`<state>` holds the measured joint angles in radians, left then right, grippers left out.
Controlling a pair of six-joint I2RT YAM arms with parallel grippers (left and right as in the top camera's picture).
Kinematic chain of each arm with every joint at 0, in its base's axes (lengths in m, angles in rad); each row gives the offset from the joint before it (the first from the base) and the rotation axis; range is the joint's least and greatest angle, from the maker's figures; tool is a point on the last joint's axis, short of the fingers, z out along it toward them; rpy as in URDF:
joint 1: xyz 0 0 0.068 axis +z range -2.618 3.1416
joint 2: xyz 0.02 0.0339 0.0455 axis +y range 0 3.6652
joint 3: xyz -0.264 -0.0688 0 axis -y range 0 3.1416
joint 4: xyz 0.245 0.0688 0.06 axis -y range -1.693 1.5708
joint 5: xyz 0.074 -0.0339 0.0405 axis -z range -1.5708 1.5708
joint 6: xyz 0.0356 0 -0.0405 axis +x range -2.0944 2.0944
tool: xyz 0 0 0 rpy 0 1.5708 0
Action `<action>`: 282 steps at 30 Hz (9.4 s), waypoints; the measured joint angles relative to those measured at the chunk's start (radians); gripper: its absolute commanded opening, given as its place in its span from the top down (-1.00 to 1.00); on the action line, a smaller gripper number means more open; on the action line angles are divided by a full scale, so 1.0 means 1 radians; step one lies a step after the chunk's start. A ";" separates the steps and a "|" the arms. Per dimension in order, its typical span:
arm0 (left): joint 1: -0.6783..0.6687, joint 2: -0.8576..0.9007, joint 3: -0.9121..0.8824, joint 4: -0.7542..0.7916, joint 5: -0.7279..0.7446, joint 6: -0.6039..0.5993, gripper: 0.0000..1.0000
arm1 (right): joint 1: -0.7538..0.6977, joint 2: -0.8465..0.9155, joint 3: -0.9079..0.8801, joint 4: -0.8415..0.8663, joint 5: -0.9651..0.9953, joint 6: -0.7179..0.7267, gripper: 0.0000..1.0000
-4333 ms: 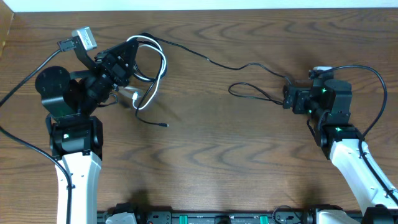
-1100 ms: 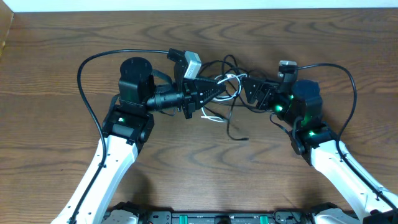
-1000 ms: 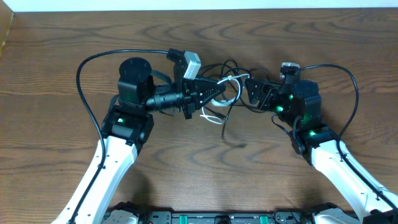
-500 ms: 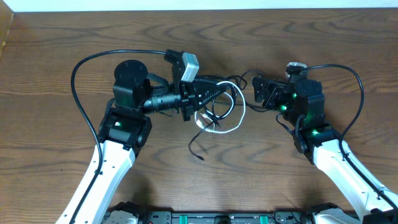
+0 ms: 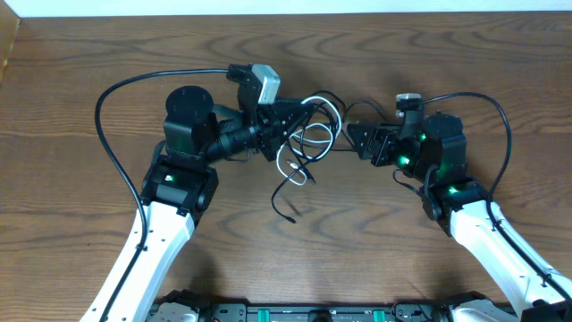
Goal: Untangle cables
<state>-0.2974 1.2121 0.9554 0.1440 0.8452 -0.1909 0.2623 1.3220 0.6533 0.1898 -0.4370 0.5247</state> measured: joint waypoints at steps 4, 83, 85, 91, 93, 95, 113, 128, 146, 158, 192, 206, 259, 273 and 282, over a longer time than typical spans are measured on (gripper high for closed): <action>0.000 0.000 0.000 -0.041 -0.110 -0.019 0.85 | 0.000 0.000 0.000 0.000 -0.103 -0.003 -0.30; 0.000 0.000 0.000 0.406 -0.215 -0.337 0.85 | 0.345 0.002 0.000 -0.037 -0.420 -0.545 0.11; 0.000 0.000 0.000 0.407 -0.215 -0.337 0.85 | 0.349 0.002 0.000 -0.036 -0.406 -0.556 0.60; 0.000 0.000 0.000 0.412 -0.215 -0.337 0.85 | 0.364 0.002 0.000 -0.036 -0.392 -0.571 0.98; 0.000 0.000 0.000 0.410 -0.215 -0.337 0.85 | 0.365 0.002 0.000 -0.026 -0.392 -0.569 0.98; 0.000 0.000 0.000 0.402 -0.215 -0.336 0.85 | 0.365 0.003 -0.001 0.008 -0.396 -0.560 0.98; 0.051 0.000 0.000 0.142 -0.215 -0.280 0.85 | 0.137 -0.020 -0.003 0.486 -0.459 -0.193 0.98; 0.051 0.000 0.000 0.064 -0.115 -0.308 0.74 | 0.051 -0.022 -0.003 0.530 -0.354 -0.138 0.98; 0.032 -0.001 0.000 0.035 -0.087 -0.325 0.44 | 0.050 -0.024 -0.002 0.468 -0.331 -0.132 0.51; 0.032 -0.004 0.000 -0.240 -0.164 -0.247 0.43 | 0.050 -0.003 -0.002 0.135 -0.103 -0.201 -0.61; 0.032 -0.004 0.000 -0.380 -0.204 -0.227 -0.96 | 0.129 0.197 -0.012 0.940 -0.274 -0.008 0.98; 0.032 -0.004 0.000 -0.379 -0.204 -0.227 -0.96 | 0.022 0.076 -0.012 1.021 -0.409 0.195 0.98; 0.032 -0.004 0.000 -0.346 -0.204 -0.234 -0.96 | -0.026 0.076 -0.012 0.909 -0.451 0.325 0.98; 0.032 -0.004 0.000 -0.270 -0.244 -0.527 -0.61 | -0.026 0.076 -0.012 1.165 -0.361 0.568 0.98; -0.023 -0.004 0.000 -0.081 -0.143 -0.909 -0.60 | -0.026 0.076 -0.012 1.179 -0.325 0.612 0.98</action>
<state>-0.3206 1.2079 0.9558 0.0631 0.7025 -1.0996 0.2367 1.3975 0.6411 1.3685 -0.7620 1.1362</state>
